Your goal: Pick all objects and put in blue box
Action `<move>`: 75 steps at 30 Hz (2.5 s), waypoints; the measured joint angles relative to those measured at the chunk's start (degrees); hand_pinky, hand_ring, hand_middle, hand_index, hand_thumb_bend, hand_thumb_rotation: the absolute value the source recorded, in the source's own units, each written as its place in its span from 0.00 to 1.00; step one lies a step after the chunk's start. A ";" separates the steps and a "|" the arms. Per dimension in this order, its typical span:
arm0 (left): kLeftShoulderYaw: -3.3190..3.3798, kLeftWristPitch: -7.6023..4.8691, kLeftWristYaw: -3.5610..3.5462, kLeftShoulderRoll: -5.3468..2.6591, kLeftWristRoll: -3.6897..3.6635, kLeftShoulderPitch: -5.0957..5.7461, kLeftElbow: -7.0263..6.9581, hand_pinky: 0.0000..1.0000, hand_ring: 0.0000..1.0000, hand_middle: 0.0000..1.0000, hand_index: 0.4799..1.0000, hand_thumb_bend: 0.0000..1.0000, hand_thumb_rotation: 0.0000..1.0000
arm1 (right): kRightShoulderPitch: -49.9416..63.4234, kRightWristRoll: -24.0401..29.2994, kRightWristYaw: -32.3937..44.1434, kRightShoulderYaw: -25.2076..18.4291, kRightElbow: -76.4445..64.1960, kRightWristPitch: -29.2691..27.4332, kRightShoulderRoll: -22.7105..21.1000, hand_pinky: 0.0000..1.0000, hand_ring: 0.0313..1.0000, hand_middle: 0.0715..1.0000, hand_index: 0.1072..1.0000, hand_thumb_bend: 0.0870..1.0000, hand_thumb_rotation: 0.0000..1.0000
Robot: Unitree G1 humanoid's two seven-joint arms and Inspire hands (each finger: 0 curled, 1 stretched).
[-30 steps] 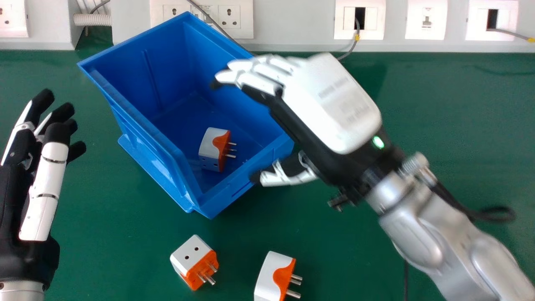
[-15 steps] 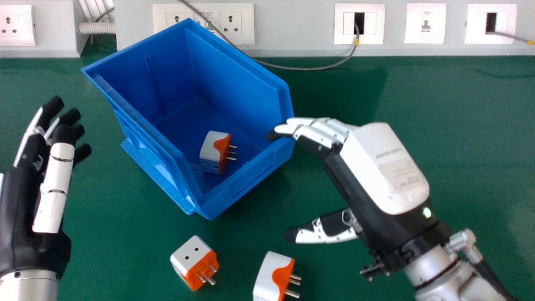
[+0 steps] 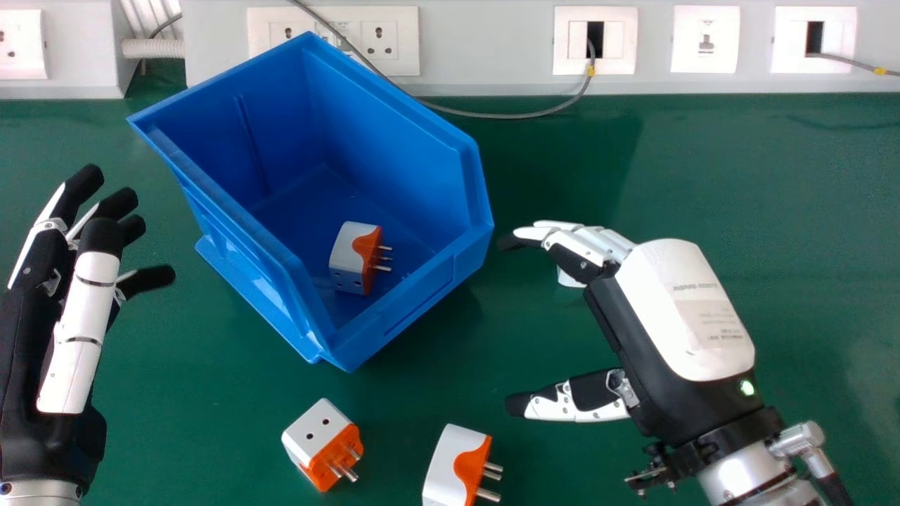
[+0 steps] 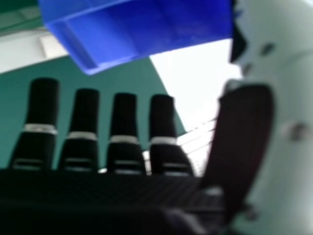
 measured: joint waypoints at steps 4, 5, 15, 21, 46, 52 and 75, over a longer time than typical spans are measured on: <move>0.02 0.59 0.00 -0.01 -0.01 0.69 -0.80 0.83 0.88 0.89 0.82 0.52 0.74 | 0.28 -0.01 -0.25 -0.07 0.28 -0.02 0.08 0.58 0.74 0.76 0.70 0.78 0.00; 0.02 0.68 0.01 -0.01 -0.01 0.73 -0.99 0.83 0.88 0.89 0.82 0.52 0.74 | 0.44 0.02 -0.31 -0.07 0.42 -0.04 0.10 0.58 0.74 0.76 0.70 0.78 0.00; -0.07 0.91 0.10 -0.09 0.02 0.79 -1.88 0.86 0.90 0.90 0.84 0.50 0.74 | 2.23 1.02 -0.23 -1.01 0.73 0.59 0.27 0.59 0.74 0.76 0.71 0.77 0.00; -0.15 0.89 0.35 -0.67 0.05 1.01 -1.87 0.87 0.90 0.90 0.84 0.50 0.74 | 3.21 1.29 -0.10 -1.47 0.60 0.64 0.30 0.59 0.74 0.77 0.71 0.77 0.00; 1.07 -3.58 -1.28 -1.19 0.00 3.12 1.29 0.95 0.95 0.94 0.94 0.48 0.75 | -10.48 3.51 4.49 -5.07 11.36 9.52 -0.25 0.69 0.84 0.89 0.83 0.78 0.14; 1.15 -4.79 -1.33 -1.67 0.00 3.43 2.96 0.97 0.97 0.95 0.96 0.49 0.76 | -17.77 3.17 6.22 -4.45 19.79 11.17 -2.57 0.74 0.89 0.93 0.87 0.76 0.20; 0.55 -1.50 -0.53 -1.79 -2.22 3.35 2.01 1.00 0.99 0.96 0.97 0.55 0.78 | -43.51 5.45 7.86 3.51 58.29 8.67 -3.81 0.75 0.87 0.92 0.85 0.75 0.13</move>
